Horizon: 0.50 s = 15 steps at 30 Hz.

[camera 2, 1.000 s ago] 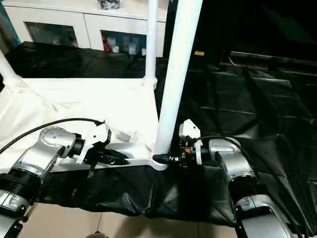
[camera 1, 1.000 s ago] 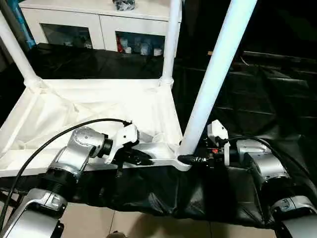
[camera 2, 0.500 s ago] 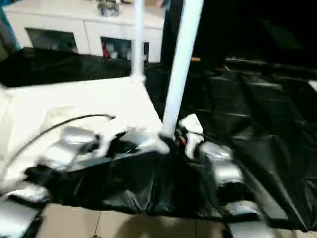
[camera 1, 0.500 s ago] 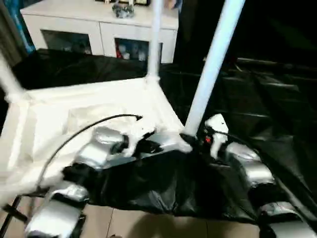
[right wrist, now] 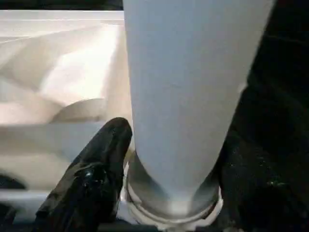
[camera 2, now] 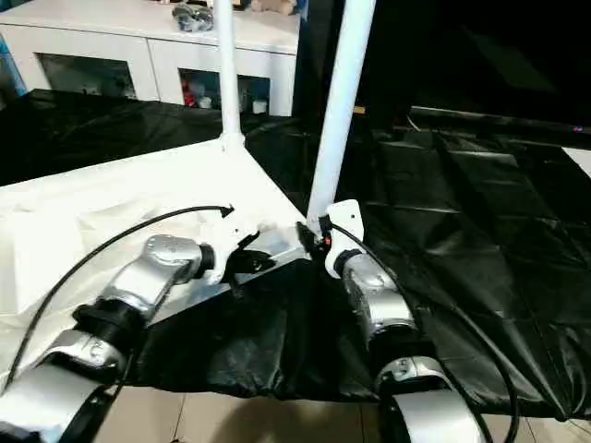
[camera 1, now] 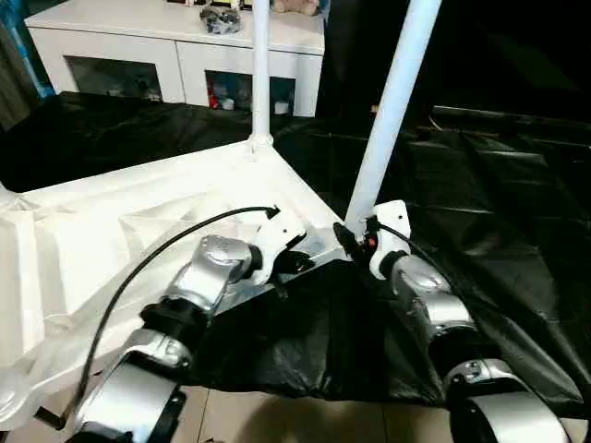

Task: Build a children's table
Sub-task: Rotate leg to tighten

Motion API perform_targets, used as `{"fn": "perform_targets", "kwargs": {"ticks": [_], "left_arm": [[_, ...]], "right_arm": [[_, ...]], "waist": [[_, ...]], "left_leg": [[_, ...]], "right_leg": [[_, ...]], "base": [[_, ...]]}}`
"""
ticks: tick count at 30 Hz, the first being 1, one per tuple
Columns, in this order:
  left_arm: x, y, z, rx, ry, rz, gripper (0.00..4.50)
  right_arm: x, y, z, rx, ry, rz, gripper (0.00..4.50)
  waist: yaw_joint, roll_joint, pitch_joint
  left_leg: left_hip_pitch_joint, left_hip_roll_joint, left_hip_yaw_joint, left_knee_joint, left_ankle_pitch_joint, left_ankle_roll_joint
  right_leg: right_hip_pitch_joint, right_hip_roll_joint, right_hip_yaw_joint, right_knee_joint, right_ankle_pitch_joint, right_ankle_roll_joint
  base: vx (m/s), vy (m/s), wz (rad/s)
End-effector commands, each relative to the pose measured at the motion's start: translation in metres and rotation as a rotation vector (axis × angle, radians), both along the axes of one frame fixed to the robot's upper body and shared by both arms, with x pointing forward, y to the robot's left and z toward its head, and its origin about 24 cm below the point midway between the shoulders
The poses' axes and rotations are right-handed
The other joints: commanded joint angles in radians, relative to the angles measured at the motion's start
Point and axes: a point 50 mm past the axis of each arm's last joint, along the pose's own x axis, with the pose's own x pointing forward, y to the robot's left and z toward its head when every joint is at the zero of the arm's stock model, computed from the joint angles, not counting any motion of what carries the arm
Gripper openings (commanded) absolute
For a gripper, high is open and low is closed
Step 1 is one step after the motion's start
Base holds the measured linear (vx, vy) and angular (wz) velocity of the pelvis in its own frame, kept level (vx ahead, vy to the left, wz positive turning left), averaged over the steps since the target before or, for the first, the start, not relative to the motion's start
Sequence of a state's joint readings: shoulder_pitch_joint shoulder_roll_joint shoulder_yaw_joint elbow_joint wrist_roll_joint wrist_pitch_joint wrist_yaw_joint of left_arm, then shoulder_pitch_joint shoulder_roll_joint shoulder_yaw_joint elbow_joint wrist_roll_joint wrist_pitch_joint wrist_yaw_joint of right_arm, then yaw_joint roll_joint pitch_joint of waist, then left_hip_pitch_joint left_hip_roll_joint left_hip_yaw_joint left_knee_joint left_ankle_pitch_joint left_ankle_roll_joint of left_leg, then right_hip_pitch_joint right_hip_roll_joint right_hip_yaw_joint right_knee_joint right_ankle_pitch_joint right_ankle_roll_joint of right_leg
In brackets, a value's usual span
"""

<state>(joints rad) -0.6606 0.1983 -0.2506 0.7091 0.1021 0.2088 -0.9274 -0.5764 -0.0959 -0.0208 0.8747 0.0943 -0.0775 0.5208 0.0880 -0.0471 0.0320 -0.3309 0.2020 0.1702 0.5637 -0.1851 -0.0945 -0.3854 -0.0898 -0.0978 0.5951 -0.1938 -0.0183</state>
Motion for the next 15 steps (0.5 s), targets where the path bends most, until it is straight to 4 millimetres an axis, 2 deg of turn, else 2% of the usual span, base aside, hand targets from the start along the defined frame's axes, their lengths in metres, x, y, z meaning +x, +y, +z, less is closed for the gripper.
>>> {"fn": "perform_targets", "kwargs": {"ticks": [1, 3, 4, 5, 6, 8, 9, 10, 11, 13, 14, 15], "left_arm": [[-0.01, -0.016, 0.005, -0.086, -0.003, -0.145, 0.0], [-0.012, -0.008, 0.007, -0.111, 0.003, -0.176, 0.0], [-0.014, -0.003, 0.009, -0.119, 0.001, -0.194, 0.0], [-0.014, -0.001, 0.009, -0.119, 0.0, -0.198, 0.0], [-0.014, 0.001, 0.01, -0.119, -0.001, -0.2, 0.0], [-0.016, 0.009, 0.012, -0.118, 0.008, -0.223, 0.0], [-0.016, 0.012, 0.012, -0.117, 0.013, -0.231, 0.0], [-0.017, 0.015, 0.013, -0.116, 0.016, -0.239, 0.0], [-0.017, 0.019, 0.015, -0.115, 0.023, -0.254, 0.0], [-0.019, 0.025, 0.016, -0.108, 0.033, -0.274, 0.0], [-0.019, 0.028, 0.016, -0.102, 0.038, -0.285, 0.0], [-0.02, 0.032, 0.017, -0.097, 0.041, -0.294, 0.0]], "right_arm": [[-0.011, 0.015, -0.009, -0.004, 0.041, 0.176, 3.27], [-0.015, 0.006, -0.008, -0.032, 0.03, 0.239, 3.42], [-0.017, 0.0, -0.006, -0.037, 0.017, 0.287, 3.54], [-0.018, -0.002, -0.005, -0.036, 0.012, 0.302, 3.54], [-0.019, -0.003, -0.004, -0.035, 0.006, 0.316, 3.54], [-0.024, -0.01, 0.001, -0.02, -0.009, 0.406, 3.54], [-0.026, -0.012, 0.003, -0.014, -0.008, 0.442, 3.54], [-0.029, -0.015, 0.004, -0.008, -0.008, 0.481, 3.54], [-0.031, -0.018, 0.008, -0.001, -0.01, 0.537, 3.29], [-0.035, -0.023, 0.013, 0.003, -0.013, 0.608, 3.2], [-0.037, -0.026, 0.015, -0.001, -0.009, 0.647, 3.16], [-0.038, -0.029, 0.017, -0.009, -0.005, 0.681, 3.04]], "waist": [[0.005, 0.001, -0.039], [0.007, -0.001, -0.041], [0.01, 0.002, -0.042], [0.012, -0.005, -0.044], [0.012, -0.003, -0.045], [0.017, -0.003, -0.051], [0.018, -0.003, -0.054], [0.019, -0.003, -0.057], [0.02, -0.004, -0.056], [0.026, -0.003, -0.052], [0.029, -0.002, -0.049], [0.029, -0.001, -0.049]], "left_leg": [[-0.006, 0.032, -0.008, -0.074, -0.309, 0.047], [-0.008, 0.033, -0.004, -0.072, -0.267, 0.055], [-0.002, 0.033, 0.001, -0.068, -0.247, 0.059], [-0.005, 0.032, 0.002, -0.065, -0.233, 0.065], [-0.009, 0.032, 0.004, -0.064, -0.216, 0.07], [-0.019, 0.031, 0.004, -0.058, -0.132, 0.093], [-0.021, 0.03, 0.005, -0.053, -0.095, 0.109], [-0.023, 0.03, 0.004, -0.05, -0.074, 0.116], [-0.025, 0.028, 0.007, -0.045, -0.05, 0.136], [-0.025, 0.032, 0.009, -0.045, -0.063, 0.15], [-0.024, 0.034, 0.009, -0.047, -0.097, 0.138], [-0.023, 0.035, 0.009, -0.048, -0.11, 0.13]], "right_leg": [[0.03, -0.07, 0.056, -0.094, -0.391, -0.128], [0.034, -0.067, 0.058, -0.085, -0.324, -0.151], [0.028, -0.067, 0.06, -0.081, -0.283, -0.174], [0.033, -0.065, 0.06, -0.077, -0.258, -0.181], [0.035, -0.065, 0.061, -0.071, -0.232, -0.188], [0.045, -0.061, 0.059, -0.053, -0.11, -0.205], [0.046, -0.059, 0.059, -0.043, -0.034, -0.223], [0.048, -0.058, 0.059, -0.037, 0.003, -0.231], [0.047, -0.055, 0.057, -0.032, 0.052, -0.244], [0.046, -0.055, 0.054, -0.035, 0.034, -0.248], [0.044, -0.056, 0.053, -0.041, -0.037, -0.237], [0.043, -0.058, 0.053, -0.044, -0.06, -0.234]], "base": [[0.0, 0.0, 0.0], [0.0, 0.0, 0.0], [0.0, 0.0, 0.0], [0.057, -0.024, 0.1], [0.054, -0.016, 0.04], [0.027, -0.008, 0.02], [0.0, 0.0, 0.0], [0.0, 0.0, 0.0], [0.0, 0.0, 0.0], [0.0, 0.0, 0.0], [0.0, 0.0, 0.0], [0.0, 0.0, 0.0]]}}
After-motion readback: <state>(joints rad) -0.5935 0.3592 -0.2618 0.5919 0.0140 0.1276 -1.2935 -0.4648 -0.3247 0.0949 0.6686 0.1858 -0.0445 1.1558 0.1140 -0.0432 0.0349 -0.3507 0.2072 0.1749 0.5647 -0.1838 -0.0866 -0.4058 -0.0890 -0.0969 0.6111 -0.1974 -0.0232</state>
